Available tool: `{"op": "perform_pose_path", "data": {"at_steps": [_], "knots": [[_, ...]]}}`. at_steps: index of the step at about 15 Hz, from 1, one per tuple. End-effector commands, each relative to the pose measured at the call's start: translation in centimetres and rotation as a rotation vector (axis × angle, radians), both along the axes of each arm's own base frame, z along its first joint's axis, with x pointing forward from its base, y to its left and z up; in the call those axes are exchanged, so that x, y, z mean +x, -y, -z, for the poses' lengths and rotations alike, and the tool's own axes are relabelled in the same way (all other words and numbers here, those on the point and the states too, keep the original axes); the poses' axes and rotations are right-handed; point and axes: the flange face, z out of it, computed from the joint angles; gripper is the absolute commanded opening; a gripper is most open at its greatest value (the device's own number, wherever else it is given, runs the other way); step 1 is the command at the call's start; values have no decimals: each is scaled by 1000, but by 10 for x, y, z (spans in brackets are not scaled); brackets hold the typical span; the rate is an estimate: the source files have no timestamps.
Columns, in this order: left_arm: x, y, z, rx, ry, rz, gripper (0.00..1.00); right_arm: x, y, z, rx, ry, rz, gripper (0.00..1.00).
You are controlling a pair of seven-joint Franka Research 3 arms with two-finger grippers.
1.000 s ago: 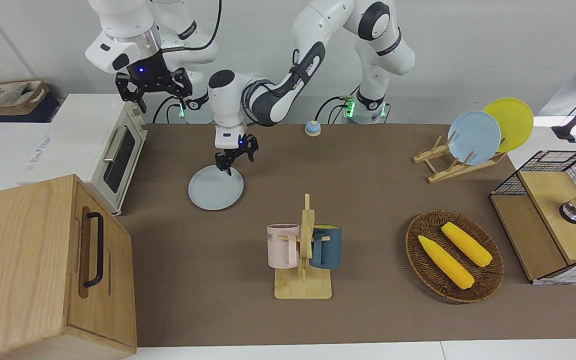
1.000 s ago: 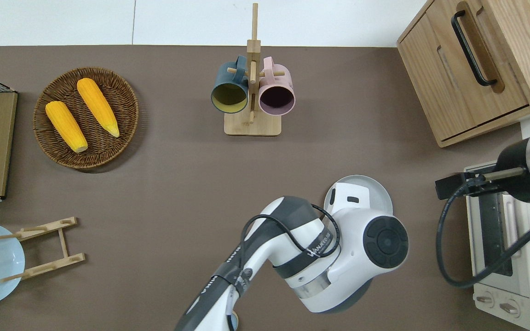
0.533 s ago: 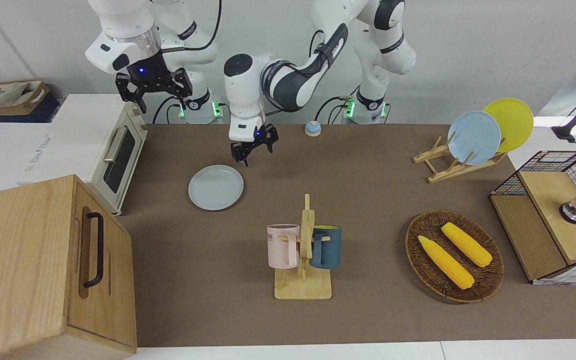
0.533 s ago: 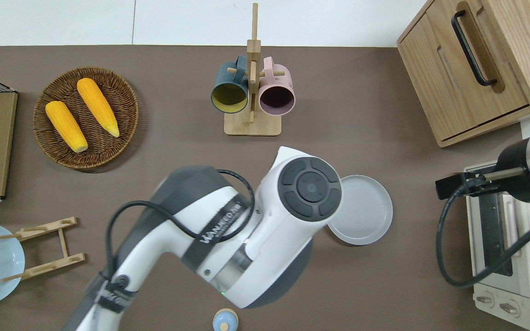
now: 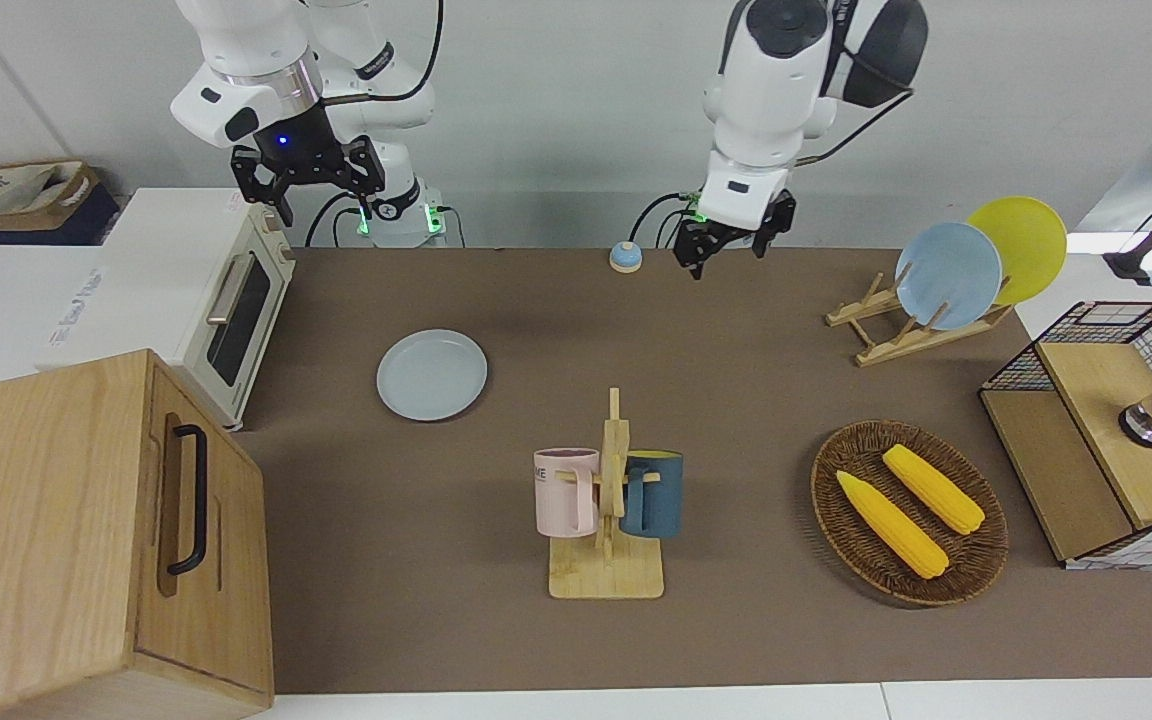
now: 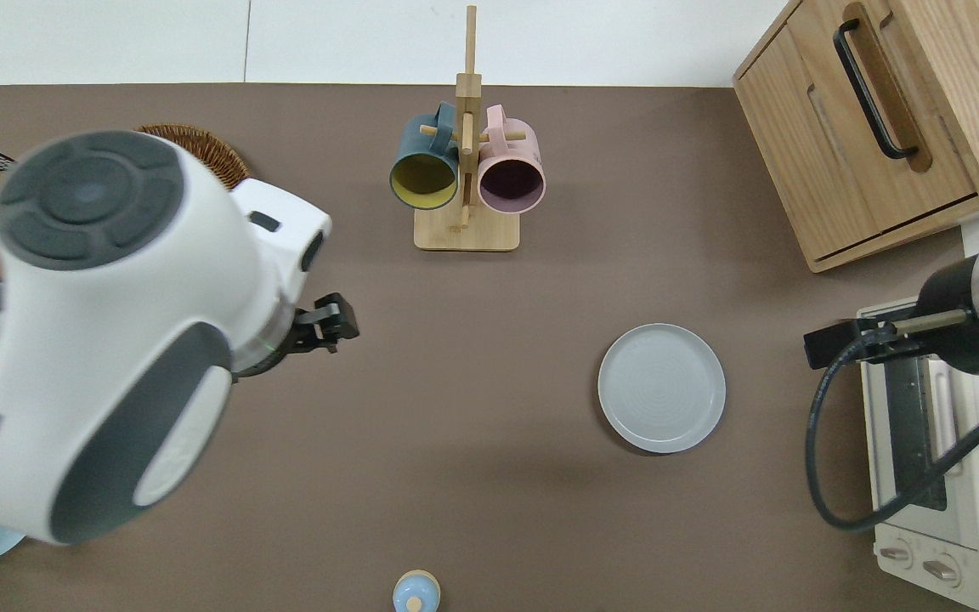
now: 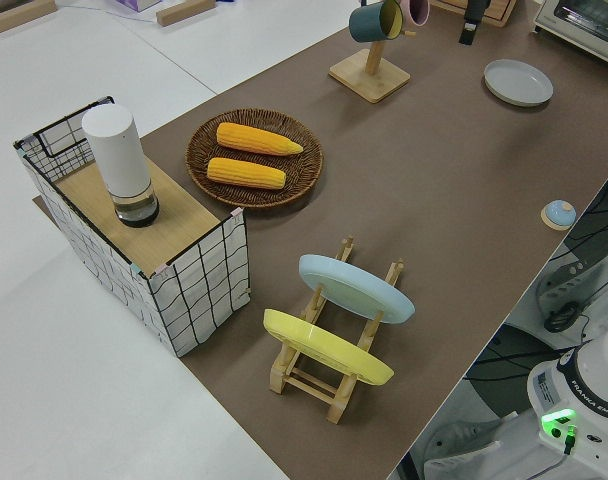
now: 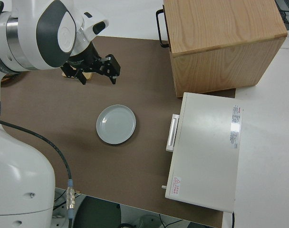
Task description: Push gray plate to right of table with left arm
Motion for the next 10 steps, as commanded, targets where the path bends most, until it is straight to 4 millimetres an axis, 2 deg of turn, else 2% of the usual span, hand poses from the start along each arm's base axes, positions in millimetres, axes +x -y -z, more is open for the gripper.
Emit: {"op": "perform_pose_path", "data": {"at_steps": [1, 6, 8, 10], "knots": [[9, -85, -11, -33, -28, 82, 995, -3, 2, -4, 9, -3, 4, 983], [21, -200, -16, -63, -18, 121, 995, -3, 3, -4, 9, -3, 6, 983], [24, -223, -15, -68, -7, 150, 995, -3, 2, -4, 9, -5, 6, 983], [26, -230, -4, -77, -15, 169, 995, -3, 2, -4, 9, -5, 4, 983]]}}
